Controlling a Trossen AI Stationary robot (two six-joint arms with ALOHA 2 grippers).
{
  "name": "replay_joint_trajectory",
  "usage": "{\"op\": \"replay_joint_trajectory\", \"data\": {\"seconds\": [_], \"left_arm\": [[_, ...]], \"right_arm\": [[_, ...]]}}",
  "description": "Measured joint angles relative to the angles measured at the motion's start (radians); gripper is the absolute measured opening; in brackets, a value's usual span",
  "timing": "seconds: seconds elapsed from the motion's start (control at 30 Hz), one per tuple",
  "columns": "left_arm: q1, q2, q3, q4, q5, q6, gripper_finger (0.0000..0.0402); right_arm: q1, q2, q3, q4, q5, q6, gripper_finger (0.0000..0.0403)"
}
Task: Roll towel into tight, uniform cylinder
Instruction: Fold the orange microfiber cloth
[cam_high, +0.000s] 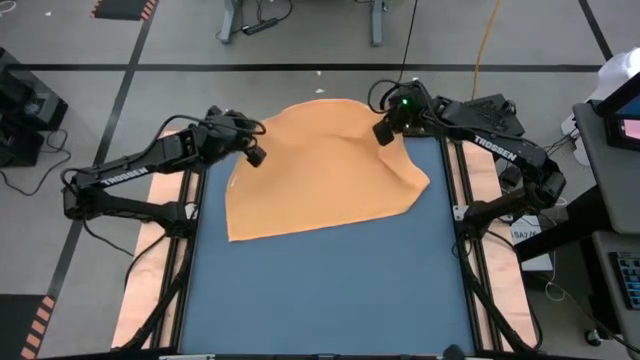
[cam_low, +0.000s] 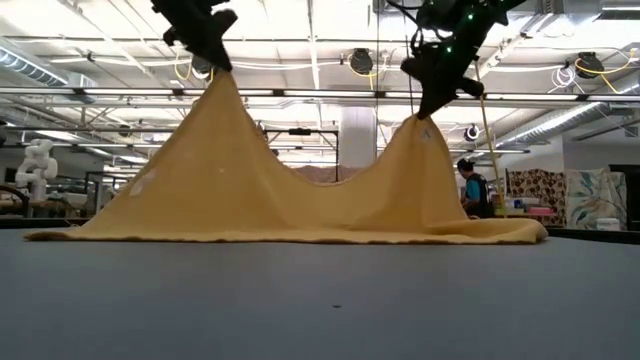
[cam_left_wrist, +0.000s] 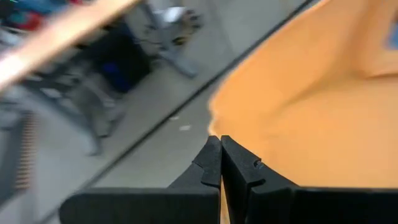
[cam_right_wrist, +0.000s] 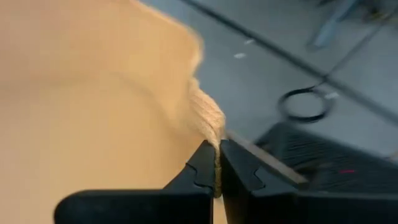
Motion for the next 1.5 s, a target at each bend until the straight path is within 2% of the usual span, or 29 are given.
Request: {"op": "replay_joint_trajectory", "data": {"seconds": [0.1,0.2,0.27,0.4,0.5,0.57,0.63,0.73,0.8,0.9,1.03,1.13,1.23,1.37,1.5], "left_arm": [[-0.041,-0.018,0.000,0.003,0.092,-0.058,0.0002],[-0.113,-0.052,0.003,0.025,0.117,-0.088,0.0002],[-0.170,-0.075,0.022,0.023,0.117,-0.090,0.0002],[-0.285,-0.108,0.087,0.023,0.145,-0.097,0.0002],[-0.357,-0.111,0.159,0.023,0.251,-0.168,0.0002],[-0.400,-0.111,0.201,0.030,0.380,-0.221,0.0002],[-0.442,-0.108,0.241,0.031,0.507,-0.278,0.0002],[-0.511,-0.108,0.278,0.072,0.638,-0.402,0.0002],[-0.561,-0.108,0.305,0.125,0.697,-0.447,0.0002],[-0.627,-0.111,0.336,0.241,0.719,-0.483,0.0002],[-0.654,-0.110,0.364,0.287,0.620,-0.421,0.0002],[-0.648,-0.112,0.365,0.250,0.442,-0.335,0.0002],[-0.630,-0.114,0.365,0.107,0.236,-0.313,0.0002],[-0.595,-0.096,0.359,-0.165,0.074,-0.327,0.0002],[-0.560,-0.078,0.344,-0.384,-0.071,-0.326,0.0002]], "right_arm": [[0.041,-0.028,0.005,-0.024,-0.135,0.095,0.0002],[0.110,-0.076,0.032,-0.099,-0.203,0.183,0.0002],[0.169,-0.111,0.069,-0.182,-0.226,0.221,0.0002],[0.298,-0.165,0.168,-0.363,-0.205,0.376,0.0001],[0.397,-0.194,0.258,-0.408,-0.204,0.450,0.0001],[0.464,-0.204,0.328,-0.422,-0.210,0.483,0.0001],[0.524,-0.205,0.400,-0.440,-0.243,0.513,0.0001],[0.599,-0.201,0.500,-0.469,-0.326,0.595,0.0001],[0.640,-0.200,0.554,-0.468,-0.406,0.648,0.0001],[0.699,-0.199,0.626,-0.454,-0.482,0.718,0.0000],[0.728,-0.200,0.690,-0.488,-0.482,0.757,0.0000],[0.721,-0.200,0.704,-0.589,-0.373,0.714,0.0000],[0.695,-0.198,0.688,-0.706,-0.203,0.633,0.0000],[0.658,-0.193,0.608,-0.813,-0.004,0.550,0.0000],[0.616,-0.192,0.478,-0.814,0.171,0.440,0.0000]]}}
